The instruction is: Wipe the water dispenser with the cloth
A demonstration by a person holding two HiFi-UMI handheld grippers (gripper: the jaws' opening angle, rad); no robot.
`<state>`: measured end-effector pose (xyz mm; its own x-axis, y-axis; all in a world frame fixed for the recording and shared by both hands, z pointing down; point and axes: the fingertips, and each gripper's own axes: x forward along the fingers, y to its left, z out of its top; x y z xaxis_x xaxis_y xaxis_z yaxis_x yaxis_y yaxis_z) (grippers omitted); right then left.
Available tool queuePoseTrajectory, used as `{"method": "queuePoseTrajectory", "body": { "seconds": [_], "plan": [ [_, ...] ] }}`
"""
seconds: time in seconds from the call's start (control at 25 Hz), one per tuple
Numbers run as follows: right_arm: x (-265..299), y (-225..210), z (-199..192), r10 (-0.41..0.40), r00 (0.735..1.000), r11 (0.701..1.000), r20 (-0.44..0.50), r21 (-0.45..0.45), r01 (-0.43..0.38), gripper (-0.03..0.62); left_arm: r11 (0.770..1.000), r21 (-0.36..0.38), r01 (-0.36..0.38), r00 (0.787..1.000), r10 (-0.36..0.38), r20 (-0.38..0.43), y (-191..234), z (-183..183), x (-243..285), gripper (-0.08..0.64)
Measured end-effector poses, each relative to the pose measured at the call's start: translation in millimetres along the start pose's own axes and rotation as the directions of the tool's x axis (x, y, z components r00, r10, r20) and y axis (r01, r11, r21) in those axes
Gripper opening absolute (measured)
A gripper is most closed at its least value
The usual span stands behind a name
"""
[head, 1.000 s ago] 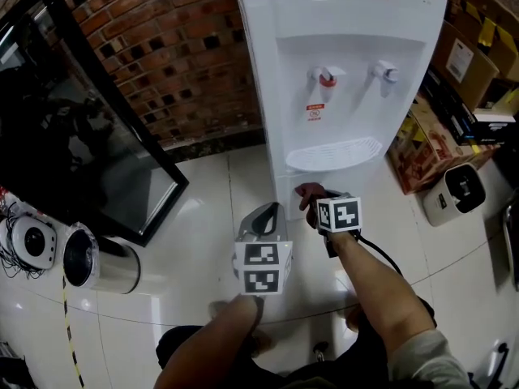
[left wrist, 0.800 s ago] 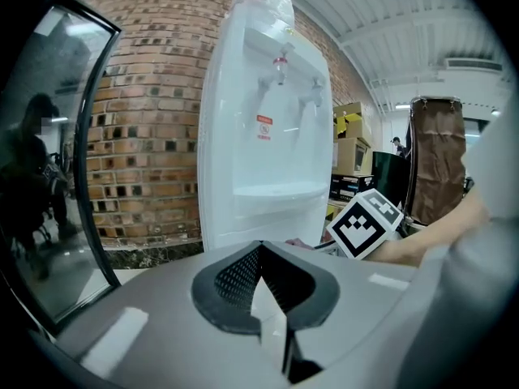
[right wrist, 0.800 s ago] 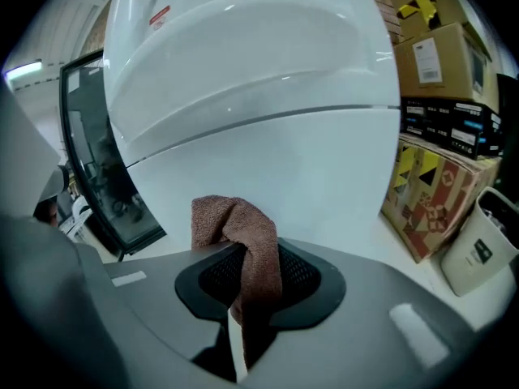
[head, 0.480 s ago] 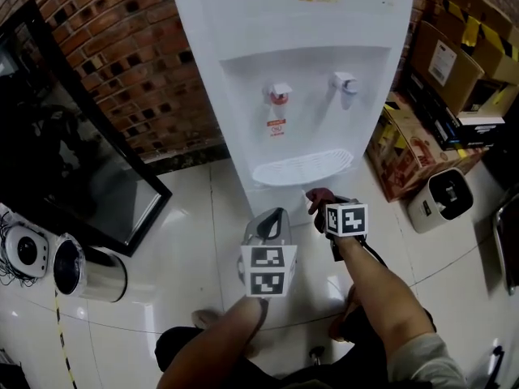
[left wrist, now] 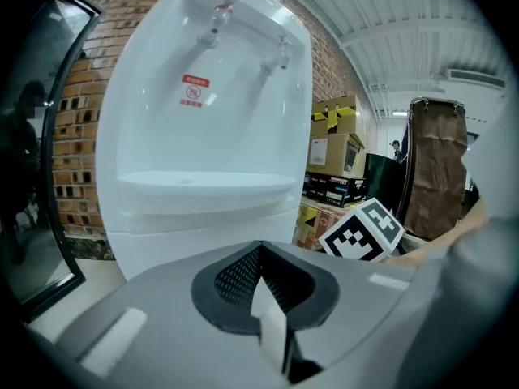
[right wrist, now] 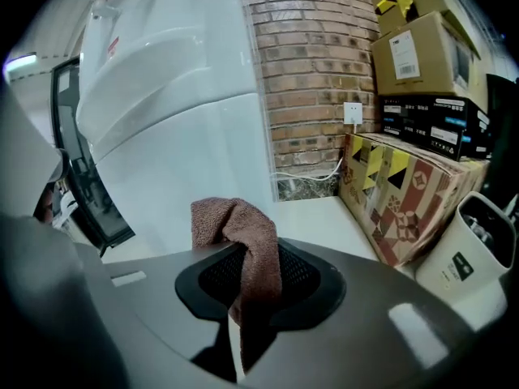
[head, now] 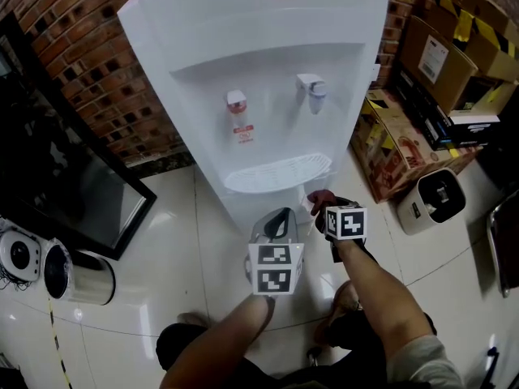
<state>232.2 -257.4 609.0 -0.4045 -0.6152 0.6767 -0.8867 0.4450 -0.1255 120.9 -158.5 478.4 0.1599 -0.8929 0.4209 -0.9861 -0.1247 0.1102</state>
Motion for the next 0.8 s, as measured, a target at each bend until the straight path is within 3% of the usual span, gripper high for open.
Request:
{"method": "queuePoseTrajectory", "body": {
  "seconds": [0.48,0.8],
  "plan": [
    [-5,-25,2,0.008,1.000,1.000,0.017,0.012,-0.008,0.101,0.999,-0.012,0.043,0.999,-0.044,-0.013,-39,-6,31,0.000],
    [-23,13,-4,0.031,1.000,0.998,0.002,-0.053,-0.031,0.102,0.999,0.024,0.021,1.000,-0.021,-0.010,-18,-5,6,0.000]
  ]
}}
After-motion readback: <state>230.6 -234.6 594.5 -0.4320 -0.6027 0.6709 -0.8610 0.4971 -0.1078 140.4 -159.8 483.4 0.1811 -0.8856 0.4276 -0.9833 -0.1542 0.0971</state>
